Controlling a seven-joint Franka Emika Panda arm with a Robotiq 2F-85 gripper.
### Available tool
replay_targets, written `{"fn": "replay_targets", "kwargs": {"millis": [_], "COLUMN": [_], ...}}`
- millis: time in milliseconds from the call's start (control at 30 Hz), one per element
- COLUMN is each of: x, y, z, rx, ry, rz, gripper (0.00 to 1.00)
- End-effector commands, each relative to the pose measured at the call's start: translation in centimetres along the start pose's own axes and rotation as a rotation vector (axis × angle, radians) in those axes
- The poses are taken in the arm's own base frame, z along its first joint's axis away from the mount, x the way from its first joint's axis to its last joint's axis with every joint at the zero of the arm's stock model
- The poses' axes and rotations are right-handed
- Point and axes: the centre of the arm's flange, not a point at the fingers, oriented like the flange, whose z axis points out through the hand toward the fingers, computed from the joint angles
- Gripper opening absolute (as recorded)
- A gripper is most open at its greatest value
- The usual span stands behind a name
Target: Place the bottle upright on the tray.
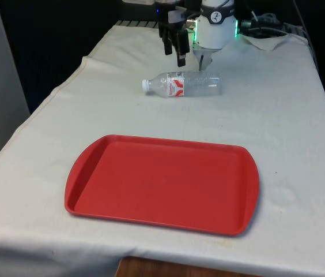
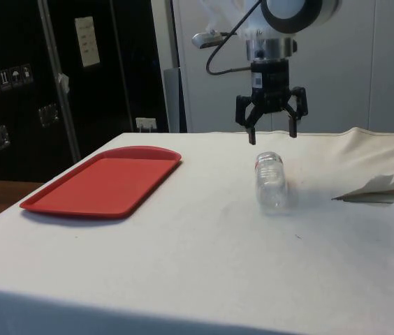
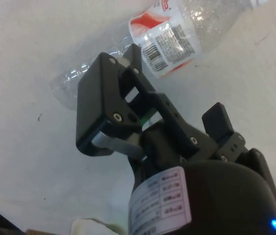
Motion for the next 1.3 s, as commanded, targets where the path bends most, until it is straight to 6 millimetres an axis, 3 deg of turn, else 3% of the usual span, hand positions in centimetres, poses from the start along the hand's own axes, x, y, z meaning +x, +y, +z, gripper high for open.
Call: {"fn": "replay_targets", "kwargs": {"millis": [0,833,1267], "x": [0.0,0.6,2.1], "y": [0.0,-0.4,0.4], "z": [0.0,1.2,0.9], "rx": [0.004,-0.002,0.002], "ry": [-0.001,-0.02,-0.045], "rz": [0.017,0.152,0.188], "gripper": [1.0,1.0,1.0]}}
